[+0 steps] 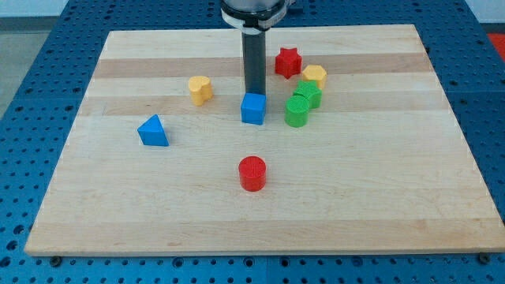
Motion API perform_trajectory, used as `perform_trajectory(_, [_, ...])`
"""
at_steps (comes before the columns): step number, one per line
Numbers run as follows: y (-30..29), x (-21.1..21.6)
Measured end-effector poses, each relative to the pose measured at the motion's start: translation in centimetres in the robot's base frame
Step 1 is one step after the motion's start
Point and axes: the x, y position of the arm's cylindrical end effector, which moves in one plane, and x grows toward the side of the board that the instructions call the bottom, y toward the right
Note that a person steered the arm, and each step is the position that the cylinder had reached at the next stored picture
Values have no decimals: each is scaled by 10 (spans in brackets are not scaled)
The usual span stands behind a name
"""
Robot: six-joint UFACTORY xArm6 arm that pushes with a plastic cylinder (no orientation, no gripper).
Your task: Push the blue cube towards the red circle
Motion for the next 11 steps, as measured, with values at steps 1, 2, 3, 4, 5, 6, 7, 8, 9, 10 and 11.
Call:
perform_trajectory(1, [0,11])
perform_trajectory(2, [0,23])
perform_trajectory(3, [0,24])
perform_trajectory(4, [-1,28])
perform_trajectory(5, [-1,33])
perform_trajectory(6, [-2,28])
perform_trajectory(7, [-14,26])
perform_trajectory(8, [-24,32])
perform_trajectory(9, [-25,46])
perform_trajectory(10, [-25,51])
perform_trajectory(11, [-26,49])
